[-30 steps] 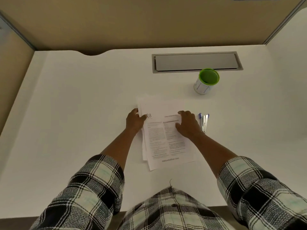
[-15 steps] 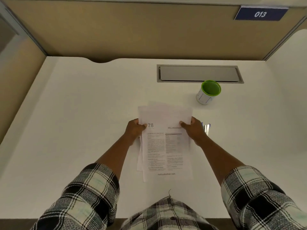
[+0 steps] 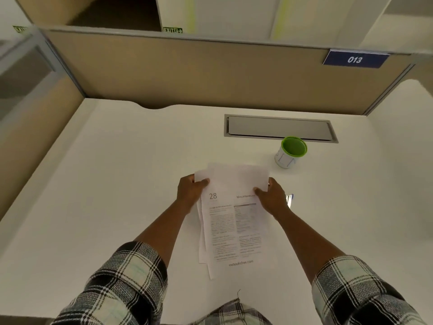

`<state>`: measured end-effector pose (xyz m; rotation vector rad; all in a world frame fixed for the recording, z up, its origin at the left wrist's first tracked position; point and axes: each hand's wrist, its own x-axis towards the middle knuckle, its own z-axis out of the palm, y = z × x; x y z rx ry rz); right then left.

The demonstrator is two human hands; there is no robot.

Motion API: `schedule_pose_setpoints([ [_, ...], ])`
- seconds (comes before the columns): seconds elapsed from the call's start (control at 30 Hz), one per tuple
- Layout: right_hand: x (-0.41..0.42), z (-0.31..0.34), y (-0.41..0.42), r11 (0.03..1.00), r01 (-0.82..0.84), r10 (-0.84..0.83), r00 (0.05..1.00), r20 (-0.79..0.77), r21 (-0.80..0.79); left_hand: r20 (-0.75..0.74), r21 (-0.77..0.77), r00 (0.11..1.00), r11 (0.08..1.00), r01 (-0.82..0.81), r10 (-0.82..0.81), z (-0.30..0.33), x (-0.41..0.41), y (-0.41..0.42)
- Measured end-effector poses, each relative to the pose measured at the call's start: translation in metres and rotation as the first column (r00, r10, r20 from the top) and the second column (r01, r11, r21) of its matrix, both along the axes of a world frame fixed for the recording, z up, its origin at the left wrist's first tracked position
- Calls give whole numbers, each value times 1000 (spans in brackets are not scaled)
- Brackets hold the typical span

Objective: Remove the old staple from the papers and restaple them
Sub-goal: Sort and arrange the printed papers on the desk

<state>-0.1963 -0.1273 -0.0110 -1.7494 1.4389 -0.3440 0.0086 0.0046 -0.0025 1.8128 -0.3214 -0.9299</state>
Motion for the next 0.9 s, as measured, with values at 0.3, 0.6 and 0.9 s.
schedule_pose_setpoints([
  [0.3, 5, 12, -11, 998, -1, 2, 1000, 22, -64, 114, -7, 993, 1000, -27, 27, 13, 3, 1],
  [0.6, 6, 19, -15, 998, -9, 14, 996, 88, -58, 138, 27, 990, 1000, 16, -20, 16, 8, 8],
  [0.9, 2, 31, -12, 992, -72, 94, 968, 233, -104, 218, 80, 975, 995, -67, 48, 16, 5, 4],
])
